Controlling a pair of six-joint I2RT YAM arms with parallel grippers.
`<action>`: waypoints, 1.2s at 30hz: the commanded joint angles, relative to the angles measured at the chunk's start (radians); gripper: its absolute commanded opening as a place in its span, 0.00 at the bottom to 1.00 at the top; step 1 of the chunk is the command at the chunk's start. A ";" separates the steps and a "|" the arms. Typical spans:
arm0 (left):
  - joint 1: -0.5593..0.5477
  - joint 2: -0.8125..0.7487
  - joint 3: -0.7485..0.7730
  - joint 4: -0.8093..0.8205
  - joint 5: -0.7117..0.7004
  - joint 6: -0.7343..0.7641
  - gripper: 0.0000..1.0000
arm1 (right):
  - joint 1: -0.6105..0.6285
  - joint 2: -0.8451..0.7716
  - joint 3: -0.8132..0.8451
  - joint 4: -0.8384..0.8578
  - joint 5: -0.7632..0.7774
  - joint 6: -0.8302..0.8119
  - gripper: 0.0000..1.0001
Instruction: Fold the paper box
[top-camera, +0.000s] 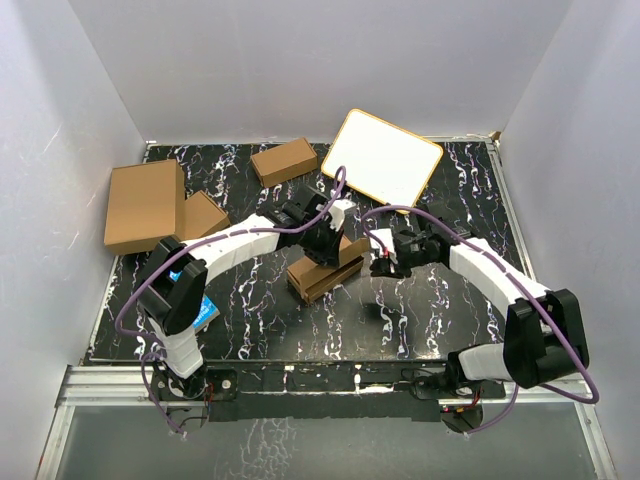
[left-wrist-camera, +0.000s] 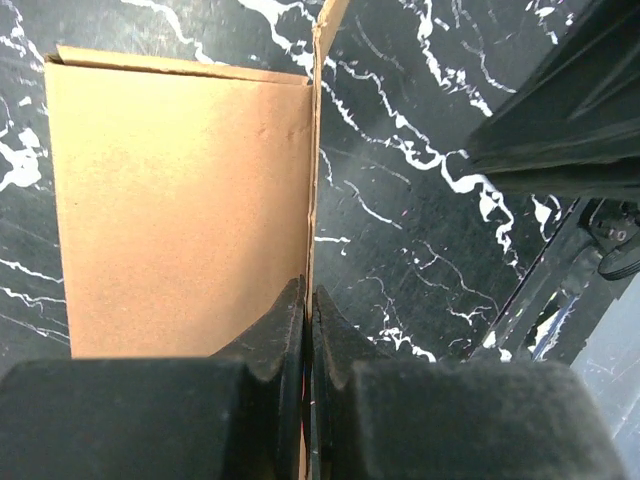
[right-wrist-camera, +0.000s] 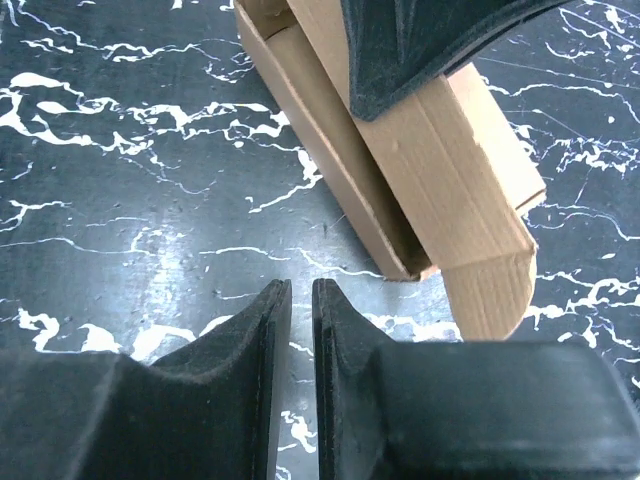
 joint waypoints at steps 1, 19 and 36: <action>-0.003 -0.021 -0.025 0.005 -0.027 -0.012 0.00 | -0.032 -0.039 0.034 -0.112 -0.110 -0.103 0.21; -0.003 -0.011 -0.066 -0.007 0.020 0.002 0.15 | -0.143 -0.025 0.052 0.091 -0.178 0.229 0.32; 0.005 -0.170 -0.068 0.047 0.006 -0.111 0.63 | -0.168 -0.005 0.061 0.100 -0.261 0.275 0.37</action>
